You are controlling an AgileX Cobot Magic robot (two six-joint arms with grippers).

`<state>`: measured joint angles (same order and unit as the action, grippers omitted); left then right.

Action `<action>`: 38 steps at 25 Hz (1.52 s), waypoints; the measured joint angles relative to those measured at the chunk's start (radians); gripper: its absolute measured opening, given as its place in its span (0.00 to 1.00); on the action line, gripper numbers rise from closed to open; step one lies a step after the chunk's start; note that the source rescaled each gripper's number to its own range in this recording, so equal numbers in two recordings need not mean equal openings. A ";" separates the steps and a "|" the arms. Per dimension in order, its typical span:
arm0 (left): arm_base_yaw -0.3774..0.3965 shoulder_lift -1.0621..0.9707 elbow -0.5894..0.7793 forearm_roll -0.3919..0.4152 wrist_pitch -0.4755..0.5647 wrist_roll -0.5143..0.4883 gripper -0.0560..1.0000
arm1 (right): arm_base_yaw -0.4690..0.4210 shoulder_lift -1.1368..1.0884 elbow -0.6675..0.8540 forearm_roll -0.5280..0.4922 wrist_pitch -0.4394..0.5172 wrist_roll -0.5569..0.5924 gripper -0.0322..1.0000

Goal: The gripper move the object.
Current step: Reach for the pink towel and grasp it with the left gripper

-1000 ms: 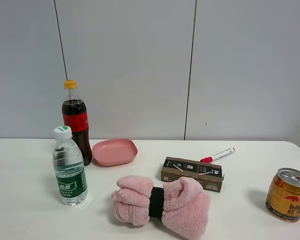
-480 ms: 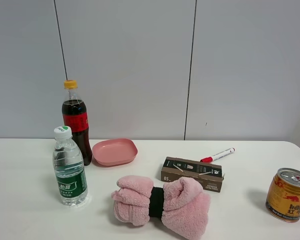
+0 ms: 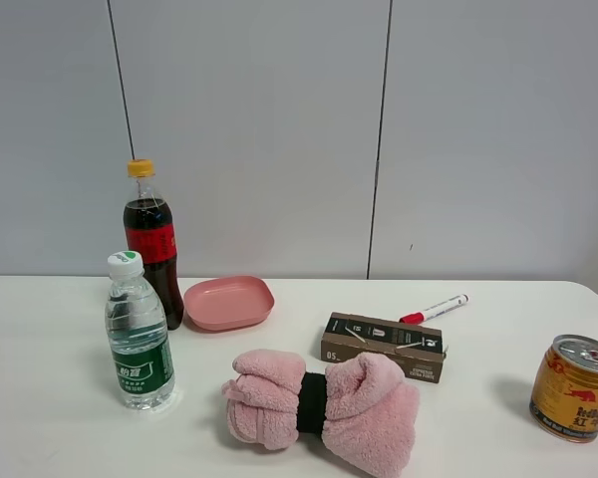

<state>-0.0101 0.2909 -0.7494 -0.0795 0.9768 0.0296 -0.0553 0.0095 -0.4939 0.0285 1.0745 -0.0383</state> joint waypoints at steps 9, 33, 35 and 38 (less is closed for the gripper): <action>0.000 0.321 -0.165 -0.104 -0.093 0.149 1.00 | 0.000 0.000 0.000 0.000 0.000 0.000 1.00; -0.465 0.868 -0.456 -0.226 -0.256 0.391 1.00 | 0.000 0.000 0.000 0.000 0.000 0.000 1.00; -0.541 0.889 -0.456 -0.214 -0.256 0.439 1.00 | 0.000 0.000 0.000 0.000 0.000 0.000 1.00; -0.641 0.918 -0.456 -0.170 -0.256 0.510 1.00 | 0.000 0.000 0.000 -0.001 0.000 0.000 1.00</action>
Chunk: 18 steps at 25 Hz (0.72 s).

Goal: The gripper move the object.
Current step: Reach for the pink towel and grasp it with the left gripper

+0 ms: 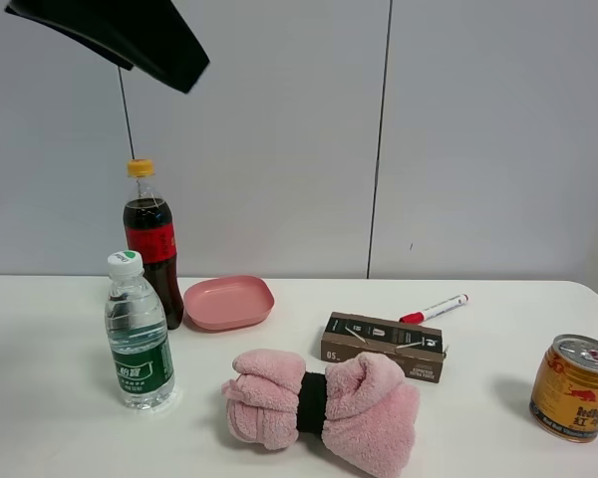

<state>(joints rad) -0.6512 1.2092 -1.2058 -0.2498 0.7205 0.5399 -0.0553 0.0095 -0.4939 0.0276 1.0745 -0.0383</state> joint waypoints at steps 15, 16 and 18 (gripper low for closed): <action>-0.246 0.165 -0.007 0.117 0.004 0.131 1.00 | 0.000 0.000 0.000 0.000 0.000 0.000 1.00; -0.254 0.183 -0.007 0.148 0.009 0.131 1.00 | 0.000 0.000 0.000 0.000 0.000 0.000 1.00; -0.263 0.219 -0.007 0.197 0.016 0.131 1.00 | 0.000 0.000 0.000 0.000 0.000 0.000 1.00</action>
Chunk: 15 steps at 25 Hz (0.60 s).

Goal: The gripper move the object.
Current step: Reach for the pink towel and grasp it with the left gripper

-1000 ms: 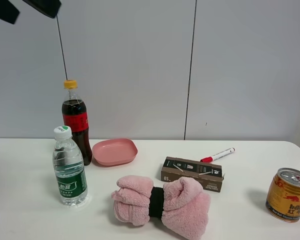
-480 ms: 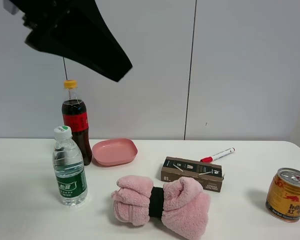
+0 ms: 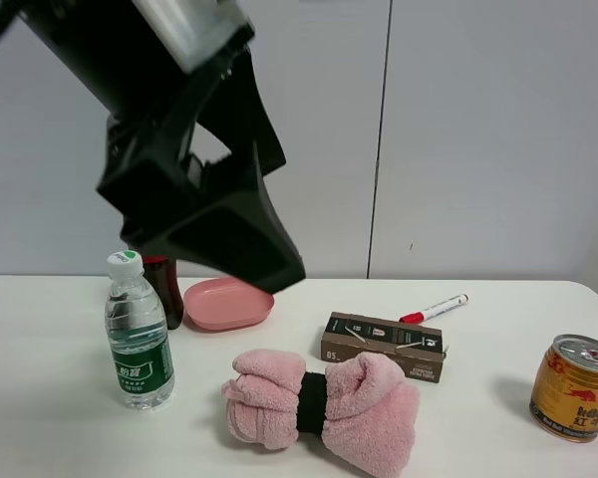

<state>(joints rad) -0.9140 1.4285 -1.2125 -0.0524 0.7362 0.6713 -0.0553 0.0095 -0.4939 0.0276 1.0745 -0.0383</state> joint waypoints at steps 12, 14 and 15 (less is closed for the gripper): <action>-0.002 0.218 0.000 0.079 -0.115 0.022 1.00 | 0.000 0.000 0.000 0.000 0.000 0.000 1.00; -0.002 0.241 0.000 0.082 -0.152 0.042 1.00 | 0.000 0.000 0.000 0.000 0.000 0.000 1.00; -0.002 0.255 0.000 0.082 -0.175 0.050 1.00 | 0.000 0.000 0.000 0.000 0.000 0.000 1.00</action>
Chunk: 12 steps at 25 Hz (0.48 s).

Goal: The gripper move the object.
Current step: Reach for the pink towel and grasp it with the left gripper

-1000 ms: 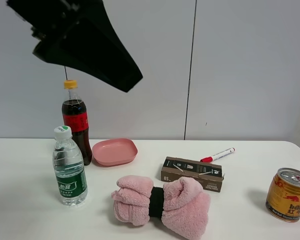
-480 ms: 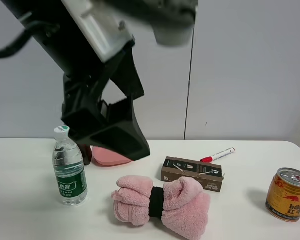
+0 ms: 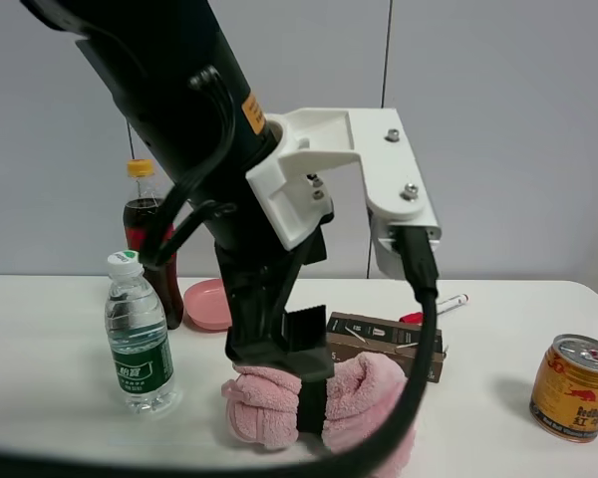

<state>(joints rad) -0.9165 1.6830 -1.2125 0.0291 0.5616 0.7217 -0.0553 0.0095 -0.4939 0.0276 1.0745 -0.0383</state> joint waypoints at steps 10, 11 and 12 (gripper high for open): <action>0.000 0.136 0.000 0.000 -0.113 0.031 1.00 | 0.000 0.000 0.000 0.000 0.000 0.000 1.00; 0.000 0.147 0.000 0.000 -0.114 0.033 1.00 | 0.000 0.000 0.000 0.000 0.000 0.000 1.00; 0.000 0.156 0.000 0.000 -0.114 0.036 1.00 | 0.000 0.000 0.000 0.000 0.000 0.000 1.00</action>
<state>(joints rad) -0.9165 1.8387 -1.2125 0.0291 0.4477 0.7578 -0.0553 0.0095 -0.4939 0.0276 1.0745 -0.0383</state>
